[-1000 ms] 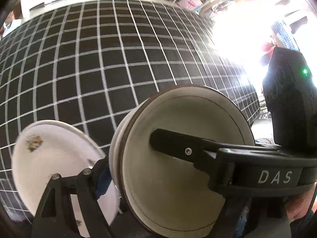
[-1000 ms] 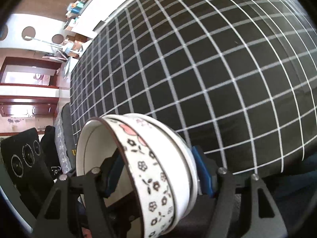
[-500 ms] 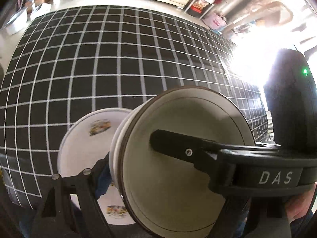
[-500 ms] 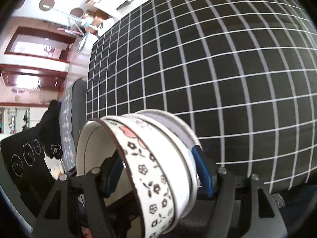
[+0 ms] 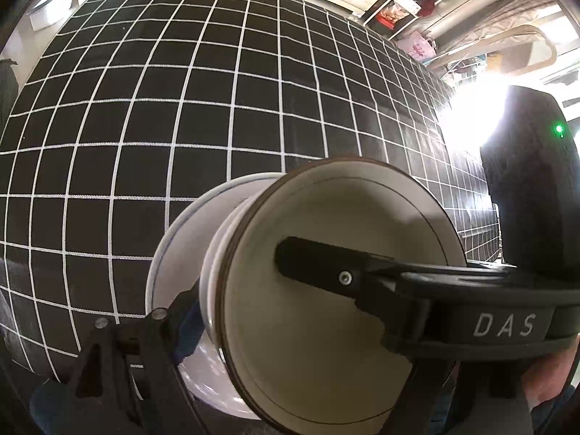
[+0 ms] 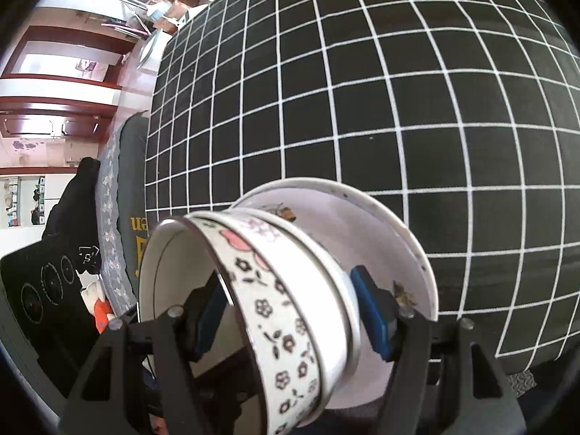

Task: Organize plates and bowls

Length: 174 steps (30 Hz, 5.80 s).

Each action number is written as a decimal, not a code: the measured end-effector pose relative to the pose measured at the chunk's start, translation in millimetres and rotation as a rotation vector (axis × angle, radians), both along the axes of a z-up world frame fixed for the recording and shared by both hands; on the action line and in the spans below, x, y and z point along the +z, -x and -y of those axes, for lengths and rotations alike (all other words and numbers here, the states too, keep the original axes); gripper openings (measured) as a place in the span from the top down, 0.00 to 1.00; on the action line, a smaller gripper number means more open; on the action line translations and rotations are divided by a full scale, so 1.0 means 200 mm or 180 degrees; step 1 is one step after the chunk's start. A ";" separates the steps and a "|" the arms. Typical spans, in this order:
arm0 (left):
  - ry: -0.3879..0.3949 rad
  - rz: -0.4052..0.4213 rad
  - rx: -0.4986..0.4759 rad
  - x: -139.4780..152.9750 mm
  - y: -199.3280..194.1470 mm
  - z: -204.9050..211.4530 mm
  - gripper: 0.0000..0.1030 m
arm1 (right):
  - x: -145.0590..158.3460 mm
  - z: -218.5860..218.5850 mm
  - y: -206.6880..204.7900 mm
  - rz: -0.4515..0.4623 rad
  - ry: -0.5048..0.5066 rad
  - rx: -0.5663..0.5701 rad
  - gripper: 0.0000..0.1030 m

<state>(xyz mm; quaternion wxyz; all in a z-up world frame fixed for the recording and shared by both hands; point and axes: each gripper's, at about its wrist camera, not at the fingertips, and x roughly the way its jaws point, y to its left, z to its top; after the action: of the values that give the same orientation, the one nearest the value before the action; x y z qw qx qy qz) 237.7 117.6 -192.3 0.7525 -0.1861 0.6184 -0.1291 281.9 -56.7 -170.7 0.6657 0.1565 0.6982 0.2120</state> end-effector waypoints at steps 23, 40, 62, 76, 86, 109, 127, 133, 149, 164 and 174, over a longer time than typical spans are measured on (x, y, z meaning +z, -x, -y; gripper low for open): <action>-0.0269 0.0223 -0.0036 -0.01 0.00 0.10 0.21 | -0.03 0.09 0.00 0.0149 -0.0071 -0.0038 0.31; -0.0434 0.0550 0.0251 0.26 0.07 0.11 0.21 | 0.22 0.19 0.12 0.0868 -0.0072 -0.0009 0.31; -0.1377 0.1797 0.0546 0.83 0.69 0.39 0.21 | 0.72 0.46 0.77 0.2352 0.0482 -0.0329 0.31; -0.1549 0.2365 0.0433 0.94 1.04 0.64 0.21 | 0.81 0.62 1.09 0.2896 0.0749 -0.0492 0.23; -0.1604 0.2464 0.0419 0.92 1.12 0.69 0.20 | 0.81 0.64 1.21 0.3055 0.0867 -0.0508 0.14; -0.1606 0.2577 0.0434 0.93 1.19 0.73 0.07 | 0.82 0.71 1.29 0.3350 0.1138 -0.0614 0.00; -0.1551 0.2544 0.0504 0.92 1.18 0.70 0.07 | 0.82 0.73 1.28 0.3375 0.1108 -0.0565 0.00; -0.1504 0.2488 0.0523 0.92 1.16 0.68 0.07 | 0.81 0.73 1.27 0.3360 0.1099 -0.0544 0.00; -0.1484 0.2470 0.0509 0.90 1.17 0.67 0.07 | 0.79 0.71 1.26 0.3329 0.1094 -0.0489 0.00; -0.1404 0.2448 0.0467 0.89 1.16 0.64 0.07 | 0.78 0.70 1.26 0.3308 0.1091 -0.0461 0.00; -0.1326 0.2392 0.0488 0.89 1.16 0.63 0.07 | 0.77 0.68 1.26 0.3291 0.1138 -0.0462 0.00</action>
<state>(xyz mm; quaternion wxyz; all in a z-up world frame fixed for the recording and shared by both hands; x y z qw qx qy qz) 6.1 -8.7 -14.9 0.9542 -0.0158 0.2988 -0.0040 29.2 -193.3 -17.4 0.9510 -0.0357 0.2928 0.0930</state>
